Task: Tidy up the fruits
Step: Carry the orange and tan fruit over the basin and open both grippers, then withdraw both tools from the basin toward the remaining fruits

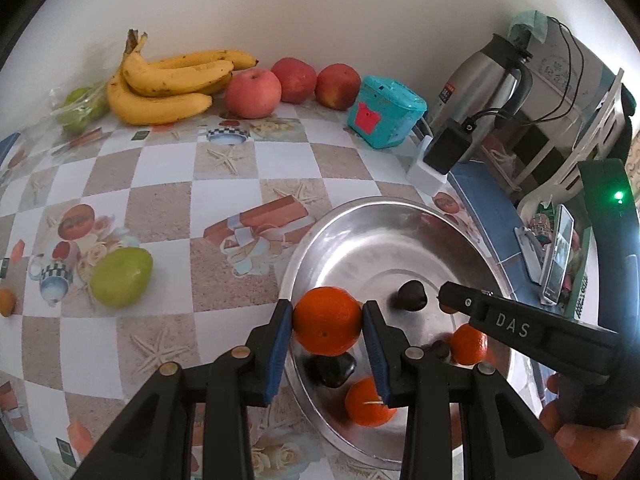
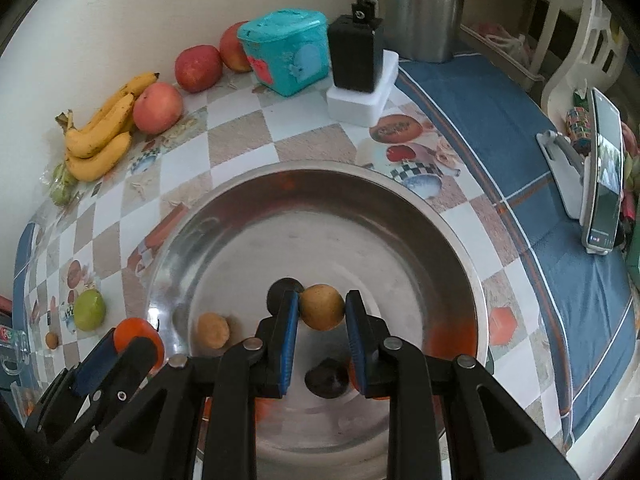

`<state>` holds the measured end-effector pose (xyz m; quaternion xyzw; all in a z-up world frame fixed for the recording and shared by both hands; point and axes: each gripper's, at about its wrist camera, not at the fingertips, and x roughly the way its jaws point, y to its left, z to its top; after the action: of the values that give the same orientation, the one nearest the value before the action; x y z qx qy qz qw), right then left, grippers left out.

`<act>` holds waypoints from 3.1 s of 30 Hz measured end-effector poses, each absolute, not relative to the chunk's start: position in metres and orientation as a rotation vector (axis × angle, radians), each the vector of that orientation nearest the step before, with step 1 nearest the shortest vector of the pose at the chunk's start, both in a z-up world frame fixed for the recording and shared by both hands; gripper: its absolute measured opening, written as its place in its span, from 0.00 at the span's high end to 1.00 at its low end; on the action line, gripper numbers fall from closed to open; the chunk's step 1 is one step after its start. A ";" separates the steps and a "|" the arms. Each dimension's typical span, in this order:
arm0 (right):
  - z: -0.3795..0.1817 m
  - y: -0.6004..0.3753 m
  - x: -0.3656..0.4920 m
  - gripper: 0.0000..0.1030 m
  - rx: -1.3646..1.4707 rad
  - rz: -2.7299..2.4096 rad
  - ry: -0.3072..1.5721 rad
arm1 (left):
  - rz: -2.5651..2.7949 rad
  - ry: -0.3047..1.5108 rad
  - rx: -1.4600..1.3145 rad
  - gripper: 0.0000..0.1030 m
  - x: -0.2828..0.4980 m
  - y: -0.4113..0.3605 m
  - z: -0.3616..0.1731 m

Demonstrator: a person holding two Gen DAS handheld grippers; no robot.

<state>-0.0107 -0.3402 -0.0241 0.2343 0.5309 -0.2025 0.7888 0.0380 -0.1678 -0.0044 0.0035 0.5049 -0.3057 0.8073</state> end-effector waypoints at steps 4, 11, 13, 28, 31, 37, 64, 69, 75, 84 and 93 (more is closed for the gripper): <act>-0.028 -0.342 -0.012 0.75 0.519 -0.444 1.156 | -0.639 1.081 0.025 0.63 0.039 -0.168 -0.008; -0.030 -0.342 -0.010 0.75 0.514 -0.454 1.169 | -0.638 1.080 0.016 0.61 0.041 -0.167 -0.008; -0.030 -0.342 -0.008 0.75 0.512 -0.453 1.171 | -0.639 1.084 0.016 0.61 0.040 -0.168 -0.009; -0.017 -0.346 -0.010 0.50 0.504 -0.480 1.132 | -0.547 1.096 -0.045 0.44 0.051 -0.148 -0.002; -0.017 -0.345 -0.009 0.50 0.502 -0.467 1.135 | -0.472 1.131 -0.069 0.44 0.059 -0.135 -0.006; -0.013 -0.332 -0.004 0.50 0.464 -0.446 1.136 | -0.320 1.196 -0.120 0.44 0.072 -0.101 -0.014; -0.010 -0.300 0.008 0.34 0.385 -0.357 1.162 | -0.124 1.252 -0.150 0.10 0.081 -0.055 -0.017; -0.011 -0.300 0.008 0.30 0.375 -0.360 1.165 | -0.090 1.257 -0.124 0.00 0.081 -0.052 -0.021; -0.012 -0.299 0.009 0.13 0.356 -0.361 1.162 | -0.069 1.246 -0.111 0.00 0.081 -0.049 -0.022; -0.013 -0.298 0.009 0.11 0.356 -0.371 1.154 | -0.052 1.248 -0.071 0.00 0.080 -0.050 -0.024; -0.008 -0.285 0.014 0.11 0.342 -0.324 1.137 | -0.084 1.204 0.056 0.00 0.080 -0.058 -0.012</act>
<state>0.0136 -0.2855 -0.0083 0.1604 0.5333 -0.1520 0.8166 0.0801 -0.0584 -0.0125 0.0262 0.5658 -0.0396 0.8231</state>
